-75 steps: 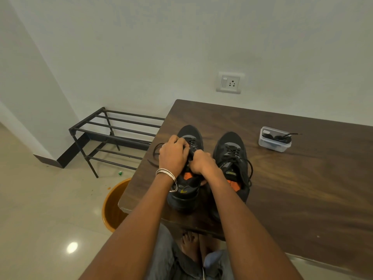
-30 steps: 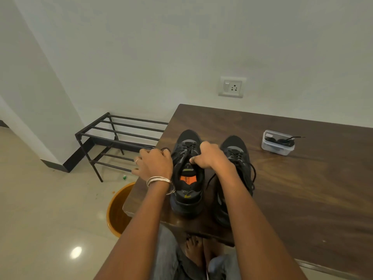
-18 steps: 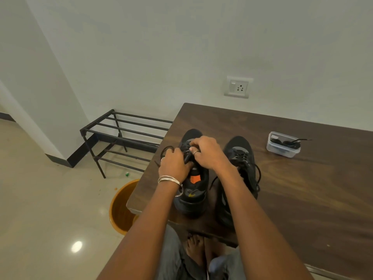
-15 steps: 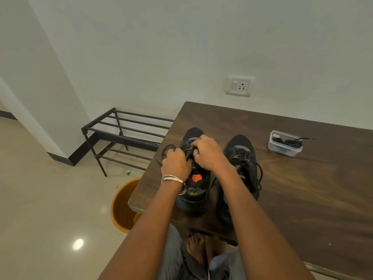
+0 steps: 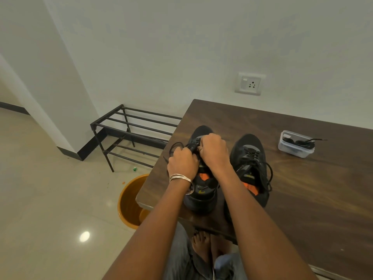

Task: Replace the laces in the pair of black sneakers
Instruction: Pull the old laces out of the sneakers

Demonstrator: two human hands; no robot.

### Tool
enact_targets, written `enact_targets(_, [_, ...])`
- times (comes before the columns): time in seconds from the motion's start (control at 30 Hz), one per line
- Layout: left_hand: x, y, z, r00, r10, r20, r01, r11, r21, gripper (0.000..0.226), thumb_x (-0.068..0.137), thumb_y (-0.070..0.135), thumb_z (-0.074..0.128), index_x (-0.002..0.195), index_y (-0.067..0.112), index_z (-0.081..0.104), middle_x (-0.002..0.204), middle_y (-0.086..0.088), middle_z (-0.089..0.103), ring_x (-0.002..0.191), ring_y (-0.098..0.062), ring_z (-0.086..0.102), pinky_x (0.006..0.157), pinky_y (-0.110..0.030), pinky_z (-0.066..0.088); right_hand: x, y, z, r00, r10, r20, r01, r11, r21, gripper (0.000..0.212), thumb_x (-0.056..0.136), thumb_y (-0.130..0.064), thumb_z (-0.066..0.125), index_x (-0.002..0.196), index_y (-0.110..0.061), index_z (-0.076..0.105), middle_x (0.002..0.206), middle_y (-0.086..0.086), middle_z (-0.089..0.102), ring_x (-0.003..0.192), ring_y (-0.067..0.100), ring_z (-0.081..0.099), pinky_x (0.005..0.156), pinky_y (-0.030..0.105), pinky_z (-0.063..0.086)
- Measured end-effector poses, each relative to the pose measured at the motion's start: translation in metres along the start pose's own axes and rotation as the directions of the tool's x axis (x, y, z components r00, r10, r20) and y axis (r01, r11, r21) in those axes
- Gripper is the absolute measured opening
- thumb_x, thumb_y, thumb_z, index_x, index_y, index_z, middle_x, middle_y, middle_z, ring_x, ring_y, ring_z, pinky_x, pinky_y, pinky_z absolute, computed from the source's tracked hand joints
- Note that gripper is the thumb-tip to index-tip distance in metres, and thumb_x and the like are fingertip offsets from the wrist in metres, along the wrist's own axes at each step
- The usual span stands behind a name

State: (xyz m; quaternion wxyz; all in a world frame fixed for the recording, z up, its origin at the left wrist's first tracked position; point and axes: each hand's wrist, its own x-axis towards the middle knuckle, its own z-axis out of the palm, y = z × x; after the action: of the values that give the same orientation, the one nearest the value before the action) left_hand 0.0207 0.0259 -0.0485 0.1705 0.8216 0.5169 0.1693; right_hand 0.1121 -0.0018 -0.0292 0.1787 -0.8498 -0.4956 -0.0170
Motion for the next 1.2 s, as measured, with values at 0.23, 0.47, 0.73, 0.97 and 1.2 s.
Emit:
enact_targets(0.23, [-0.006, 0.003, -0.005, 0.998, -0.038, 0.040, 0.040, 0.999, -0.031, 0.031, 0.098, 0.032, 0.043, 0.110, 0.009, 0.061, 0.117, -0.010, 0.050, 0.103, -0.036, 0.057, 0.071, -0.034, 0.033, 0.003, 0.015, -0.005, 0.903, 0.429, 0.032, -0.396, 0.799, 0.452, 0.017, 0.093, -0.015, 0.053, 0.093, -0.002, 0.064, 0.100, 0.017, 0.066, 0.093, 0.034, 0.064, 0.076, 0.037, 0.051])
enact_targets(0.47, [-0.005, 0.003, -0.005, 0.996, -0.055, 0.068, 0.059, 0.997, -0.051, 0.028, 0.097, 0.033, 0.046, 0.110, 0.013, 0.062, 0.120, -0.009, 0.048, 0.101, -0.033, 0.057, 0.071, -0.033, 0.034, 0.007, 0.020, -0.020, 0.958, 0.252, 0.137, -0.286, 0.807, 0.517, 0.021, 0.090, -0.008, 0.056, 0.109, -0.010, 0.066, 0.113, 0.013, 0.062, 0.106, 0.028, 0.061, 0.092, 0.048, 0.054])
enact_targets(0.73, [-0.005, 0.002, -0.004, 0.996, -0.051, 0.076, 0.053, 0.998, -0.018, 0.029, 0.096, 0.033, 0.049, 0.113, 0.013, 0.061, 0.121, -0.010, 0.048, 0.104, -0.035, 0.056, 0.074, -0.037, 0.038, -0.001, -0.003, -0.014, 0.994, 0.089, 0.071, -0.089, 0.996, 0.005, 0.014, 0.092, -0.015, 0.056, 0.079, -0.015, 0.059, 0.105, 0.003, 0.059, 0.119, 0.029, 0.046, 0.105, 0.060, 0.027])
enact_targets(0.97, [-0.006, 0.003, -0.005, 0.997, -0.053, 0.063, 0.052, 0.999, 0.011, 0.028, 0.098, 0.031, 0.045, 0.108, 0.010, 0.060, 0.119, -0.010, 0.047, 0.101, -0.035, 0.056, 0.071, -0.035, 0.034, 0.006, 0.008, -0.040, 0.843, 0.497, 0.205, -0.422, 0.375, 0.825, 0.017, 0.089, -0.006, 0.049, 0.075, -0.012, 0.057, 0.073, 0.006, 0.052, 0.066, 0.016, 0.046, 0.068, 0.034, 0.038])
enact_targets(1.2, [-0.006, 0.004, -0.005, 0.996, -0.053, 0.067, 0.052, 0.999, 0.006, 0.028, 0.098, 0.031, 0.046, 0.108, 0.010, 0.061, 0.119, -0.010, 0.047, 0.101, -0.035, 0.057, 0.071, -0.035, 0.035, 0.005, 0.026, -0.040, 0.913, 0.405, 0.054, -0.335, 0.666, 0.666, 0.014, 0.092, -0.021, 0.060, 0.103, -0.013, 0.067, 0.105, -0.002, 0.065, 0.104, 0.019, 0.060, 0.098, 0.048, 0.047])
